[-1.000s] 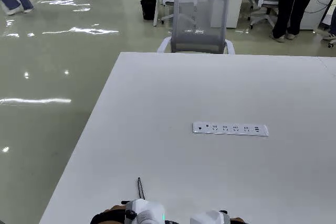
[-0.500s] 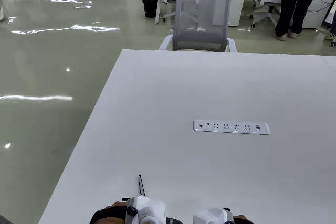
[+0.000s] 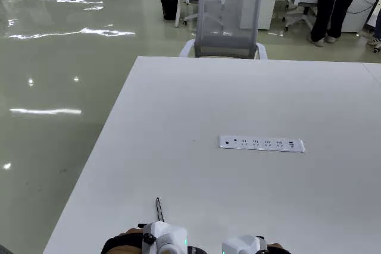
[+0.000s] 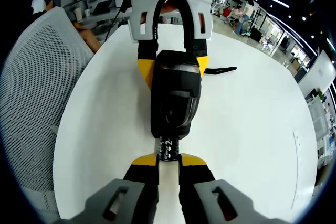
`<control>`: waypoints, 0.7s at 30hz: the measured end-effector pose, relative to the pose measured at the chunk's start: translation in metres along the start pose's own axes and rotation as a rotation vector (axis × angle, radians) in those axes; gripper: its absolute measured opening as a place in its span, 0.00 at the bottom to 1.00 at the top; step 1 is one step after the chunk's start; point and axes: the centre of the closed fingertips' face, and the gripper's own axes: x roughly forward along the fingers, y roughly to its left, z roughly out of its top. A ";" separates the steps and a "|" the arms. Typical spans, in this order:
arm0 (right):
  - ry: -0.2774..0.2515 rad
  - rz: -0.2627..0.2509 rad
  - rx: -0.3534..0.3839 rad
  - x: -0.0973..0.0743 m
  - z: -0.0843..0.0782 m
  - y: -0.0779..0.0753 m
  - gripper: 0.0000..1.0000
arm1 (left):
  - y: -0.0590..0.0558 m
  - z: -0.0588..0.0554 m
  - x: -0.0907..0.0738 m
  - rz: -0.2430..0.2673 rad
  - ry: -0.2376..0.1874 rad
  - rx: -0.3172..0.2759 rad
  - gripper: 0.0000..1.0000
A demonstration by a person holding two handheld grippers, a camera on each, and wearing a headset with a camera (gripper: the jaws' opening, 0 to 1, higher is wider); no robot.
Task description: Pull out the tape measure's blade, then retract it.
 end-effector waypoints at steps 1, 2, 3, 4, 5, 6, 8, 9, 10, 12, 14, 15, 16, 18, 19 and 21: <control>0.001 0.000 -0.002 0.000 0.000 0.000 0.12 | 0.000 0.000 0.000 0.000 0.000 0.000 0.29; 0.002 0.000 -0.005 0.000 -0.001 0.000 0.12 | 0.000 0.000 0.000 -0.001 0.000 0.001 0.29; 0.003 0.000 -0.004 0.000 -0.001 0.000 0.12 | 0.000 0.000 0.000 -0.001 0.000 0.001 0.29; 0.004 0.000 -0.004 0.000 -0.001 0.000 0.12 | 0.000 0.000 0.000 -0.002 0.001 0.001 0.29; 0.004 -0.001 -0.004 -0.001 -0.002 0.000 0.12 | 0.000 0.000 0.000 -0.002 0.001 0.001 0.29; 0.004 0.000 -0.004 -0.001 -0.002 0.000 0.12 | 0.000 0.000 0.000 -0.002 0.001 0.001 0.29; 0.006 -0.001 -0.004 -0.002 -0.003 0.001 0.12 | 0.000 0.000 0.001 -0.002 0.000 -0.001 0.29; 0.007 -0.001 -0.004 -0.002 -0.003 0.001 0.12 | 0.000 0.000 0.001 -0.002 0.000 -0.003 0.29; 0.009 -0.001 -0.006 -0.003 -0.004 0.001 0.12 | 0.000 0.000 0.001 -0.002 0.001 -0.004 0.29; 0.010 -0.001 -0.007 -0.003 -0.004 0.000 0.12 | 0.000 0.000 0.001 -0.003 0.003 -0.002 0.29; 0.009 0.000 -0.008 -0.003 -0.005 0.000 0.12 | 0.000 0.000 0.001 -0.005 0.004 -0.001 0.29; 0.009 0.000 -0.006 -0.003 -0.005 0.000 0.12 | 0.000 0.000 0.001 -0.005 0.004 -0.001 0.29; 0.009 0.000 -0.007 -0.003 -0.005 0.000 0.12 | 0.000 0.000 0.001 -0.006 0.004 0.001 0.29; 0.010 0.001 -0.007 -0.004 -0.006 0.000 0.12 | 0.000 0.000 0.001 -0.007 0.005 0.003 0.29; 0.010 0.002 -0.007 -0.004 -0.006 0.000 0.12 | 0.000 0.000 0.001 -0.006 0.005 0.007 0.29; 0.010 0.002 -0.008 -0.004 -0.007 0.000 0.12 | 0.000 0.000 0.001 -0.004 0.008 0.017 0.29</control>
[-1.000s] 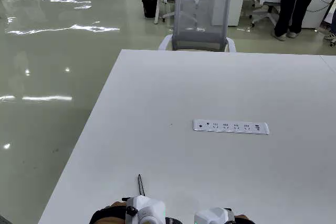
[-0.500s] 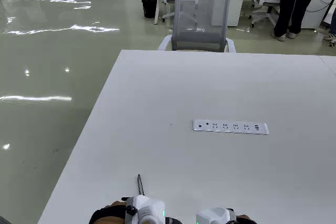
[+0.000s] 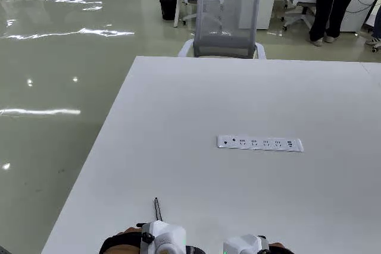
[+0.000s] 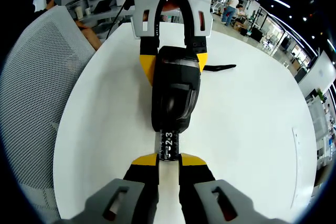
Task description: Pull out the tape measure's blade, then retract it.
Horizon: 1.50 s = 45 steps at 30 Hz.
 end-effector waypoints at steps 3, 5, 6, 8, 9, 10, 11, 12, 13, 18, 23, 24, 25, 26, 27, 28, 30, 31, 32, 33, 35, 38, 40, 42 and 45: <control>0.001 0.001 0.000 -0.001 -0.001 0.000 0.12 | 0.000 0.000 0.000 0.001 -0.001 0.002 0.29; 0.002 0.001 -0.005 -0.001 -0.001 0.001 0.12 | 0.000 0.000 -0.001 0.001 0.000 0.003 0.29; 0.004 0.001 -0.003 -0.001 -0.002 0.001 0.12 | 0.000 0.000 0.000 0.001 0.000 0.003 0.29; 0.007 0.000 0.000 -0.001 -0.004 0.001 0.12 | 0.000 0.000 0.000 0.002 0.001 0.002 0.29; 0.006 -0.001 0.000 -0.002 -0.004 0.001 0.12 | 0.000 0.001 0.000 0.002 0.001 0.003 0.29; 0.007 -0.001 0.002 -0.002 -0.005 0.001 0.12 | 0.000 0.001 -0.001 0.001 0.001 0.003 0.29; 0.008 -0.002 0.002 -0.003 -0.005 0.001 0.12 | 0.000 0.001 -0.001 0.002 0.001 0.002 0.29; 0.008 -0.002 0.002 -0.003 -0.006 0.001 0.12 | 0.000 0.001 -0.001 0.002 0.002 0.002 0.29; 0.011 -0.003 0.005 -0.004 -0.008 0.002 0.12 | 0.000 0.001 -0.001 0.002 0.002 0.003 0.29; 0.012 -0.006 0.006 -0.007 -0.012 0.002 0.12 | 0.000 0.001 -0.001 0.002 0.003 0.003 0.29; 0.016 -0.007 0.010 -0.009 -0.014 0.003 0.12 | 0.000 0.001 0.000 0.001 0.003 0.003 0.29; 0.016 -0.008 0.009 -0.009 -0.015 0.002 0.12 | 0.000 0.001 0.000 0.001 0.003 0.002 0.29; 0.016 -0.008 0.008 -0.009 -0.015 0.002 0.12 | 0.000 0.001 -0.001 0.001 0.003 0.003 0.29; 0.017 -0.009 0.009 -0.010 -0.015 0.002 0.12 | 0.000 0.001 -0.001 0.001 0.003 0.003 0.29; 0.017 -0.009 0.010 -0.011 -0.016 0.002 0.12 | 0.000 0.001 -0.001 0.001 0.003 0.004 0.29; 0.017 -0.009 0.010 -0.011 -0.017 0.002 0.12 | 0.000 0.001 -0.001 0.002 0.003 0.004 0.29; 0.018 -0.011 0.010 -0.012 -0.018 0.002 0.12 | -0.001 0.001 -0.001 0.004 0.002 0.003 0.29; 0.018 -0.010 0.012 -0.013 -0.019 0.002 0.11 | -0.001 0.001 -0.001 0.004 0.000 0.004 0.29; 0.018 -0.010 0.011 -0.013 -0.019 0.002 0.12 | -0.001 0.001 -0.001 0.004 -0.001 0.004 0.29; 0.020 -0.011 0.011 -0.014 -0.021 0.002 0.11 | -0.001 0.001 -0.001 0.003 -0.001 0.005 0.29; 0.021 -0.011 0.011 -0.014 -0.022 0.002 0.12 | -0.001 0.001 -0.001 0.003 0.001 0.007 0.29; 0.021 -0.010 0.009 -0.015 -0.024 0.001 0.12 | -0.001 0.001 -0.001 0.003 0.000 0.007 0.29; 0.023 -0.008 0.009 -0.016 -0.025 0.002 0.12 | -0.001 0.001 -0.001 0.004 0.000 0.007 0.29; 0.027 -0.008 0.007 -0.017 -0.026 0.002 0.12 | -0.001 0.001 -0.001 0.004 0.000 0.007 0.29; 0.031 -0.006 0.013 -0.019 -0.030 0.002 0.12 | -0.001 0.001 -0.001 0.003 0.000 0.007 0.29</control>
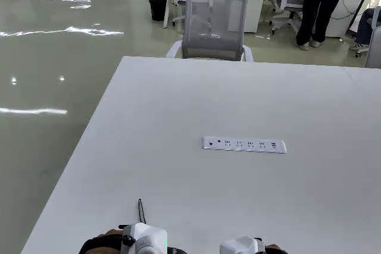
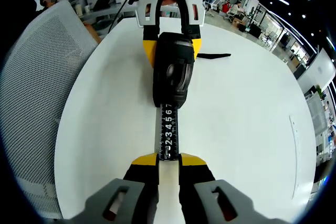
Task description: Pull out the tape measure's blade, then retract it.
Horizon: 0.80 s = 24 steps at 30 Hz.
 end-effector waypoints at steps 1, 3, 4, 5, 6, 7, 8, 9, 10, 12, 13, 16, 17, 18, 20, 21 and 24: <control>0.000 0.000 -0.001 0.000 -0.001 0.000 0.12 | 0.000 0.000 0.000 0.000 0.000 0.000 0.29; 0.004 0.000 -0.001 0.000 -0.004 0.000 0.12 | 0.000 0.000 0.000 -0.001 -0.001 0.001 0.29; 0.005 0.000 0.001 0.000 -0.005 0.000 0.12 | -0.001 0.000 0.000 -0.001 -0.001 0.000 0.29; 0.006 -0.001 0.004 0.000 -0.007 -0.001 0.12 | -0.001 0.000 0.000 -0.002 -0.001 0.000 0.29; 0.007 -0.001 0.007 0.000 -0.008 -0.001 0.12 | -0.001 0.000 0.000 -0.002 -0.001 0.000 0.29; 0.007 0.000 0.011 0.000 -0.009 -0.001 0.12 | -0.001 0.000 0.000 -0.002 -0.001 0.000 0.29; 0.007 0.000 0.009 -0.001 -0.011 -0.001 0.12 | 0.000 0.000 0.000 -0.002 -0.002 -0.001 0.28; 0.008 -0.001 0.012 -0.002 -0.012 -0.002 0.12 | 0.000 0.001 0.000 -0.002 -0.003 -0.002 0.28; 0.010 -0.003 0.013 -0.002 -0.013 -0.002 0.12 | 0.000 0.000 0.000 -0.003 -0.003 -0.001 0.28; 0.008 -0.003 0.014 -0.004 -0.015 -0.002 0.12 | 0.000 0.000 0.000 -0.003 -0.002 0.000 0.28; 0.011 -0.002 0.016 -0.005 -0.016 -0.002 0.12 | 0.000 0.000 0.000 -0.003 -0.002 0.000 0.28; 0.012 -0.005 0.014 -0.007 -0.019 -0.001 0.12 | 0.000 0.000 0.000 -0.002 -0.001 -0.001 0.29; 0.011 -0.004 0.014 -0.007 -0.020 -0.001 0.12 | 0.000 0.000 0.000 -0.002 -0.001 -0.001 0.29; 0.012 -0.005 0.015 -0.008 -0.020 -0.001 0.12 | 0.000 0.000 0.000 -0.002 -0.001 -0.001 0.29; 0.011 -0.005 0.015 -0.009 -0.021 -0.001 0.12 | 0.000 0.000 0.000 -0.002 -0.001 -0.002 0.29; 0.011 -0.005 0.015 -0.009 -0.021 -0.001 0.12 | 0.000 0.000 0.000 -0.002 -0.001 -0.002 0.29; 0.012 -0.006 0.017 -0.010 -0.021 0.000 0.12 | 0.000 0.000 0.000 -0.002 0.000 -0.003 0.29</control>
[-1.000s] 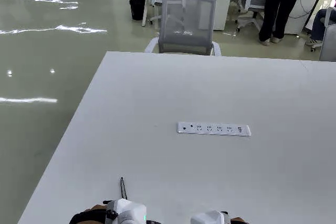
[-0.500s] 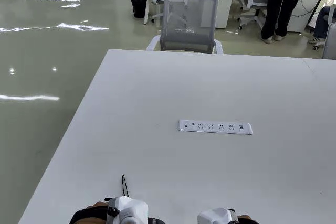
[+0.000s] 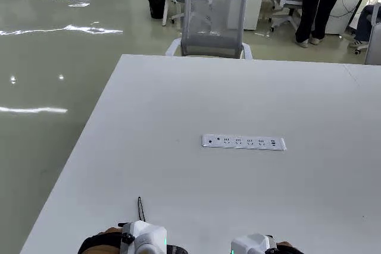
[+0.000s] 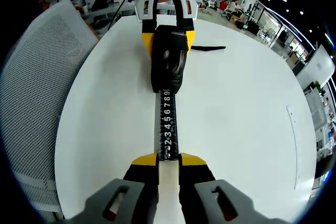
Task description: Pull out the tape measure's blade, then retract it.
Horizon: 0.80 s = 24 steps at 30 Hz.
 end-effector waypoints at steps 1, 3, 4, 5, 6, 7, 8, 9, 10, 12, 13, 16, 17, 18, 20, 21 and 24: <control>0.001 0.000 0.000 0.000 0.000 0.000 0.12 | 0.000 0.000 0.000 0.000 0.000 0.000 0.29; 0.000 0.000 0.001 -0.001 0.000 0.001 0.12 | 0.000 0.000 0.000 0.001 0.000 -0.001 0.29; 0.001 0.000 0.001 -0.001 0.000 0.001 0.12 | 0.000 0.000 0.000 0.001 0.000 -0.001 0.29; 0.001 0.000 0.000 -0.001 0.000 0.001 0.12 | 0.000 0.000 0.000 0.001 0.000 -0.001 0.29; 0.001 -0.001 0.000 -0.002 0.000 0.001 0.12 | 0.000 0.000 0.000 0.001 0.000 -0.001 0.29; 0.002 0.000 -0.002 -0.002 -0.001 0.000 0.12 | 0.000 0.000 0.000 0.001 0.000 -0.001 0.29; 0.002 0.000 -0.001 -0.002 -0.001 0.000 0.12 | 0.000 0.000 0.000 0.001 0.001 -0.001 0.29; 0.003 0.000 -0.002 -0.002 -0.001 0.000 0.12 | 0.000 0.000 0.000 0.002 0.001 -0.001 0.29; 0.003 -0.001 -0.001 -0.002 -0.001 0.000 0.12 | 0.000 0.000 0.000 0.002 0.001 -0.001 0.29; 0.006 -0.001 -0.001 -0.003 -0.002 0.001 0.12 | 0.000 0.000 0.000 0.002 0.001 -0.002 0.29; 0.006 -0.001 -0.002 -0.004 -0.003 0.001 0.12 | 0.000 0.000 0.000 0.003 0.000 -0.001 0.29; 0.008 -0.004 0.001 -0.006 -0.007 0.000 0.12 | 0.000 0.000 0.000 0.003 0.000 -0.002 0.29; 0.009 -0.004 0.002 -0.006 -0.007 0.000 0.12 | 0.000 0.000 0.000 0.003 0.000 -0.001 0.29; 0.010 -0.003 0.002 -0.006 -0.008 0.000 0.12 | 0.000 0.000 -0.001 0.002 0.000 -0.001 0.29; 0.010 -0.005 0.004 -0.007 -0.010 -0.001 0.12 | 0.000 0.000 0.000 0.003 0.000 -0.002 0.29; 0.009 -0.005 0.007 -0.007 -0.010 0.000 0.12 | 0.000 0.000 0.000 0.002 0.000 -0.001 0.29; 0.011 -0.007 0.008 -0.007 -0.012 -0.001 0.12 | 0.000 0.000 0.000 0.002 0.000 -0.003 0.29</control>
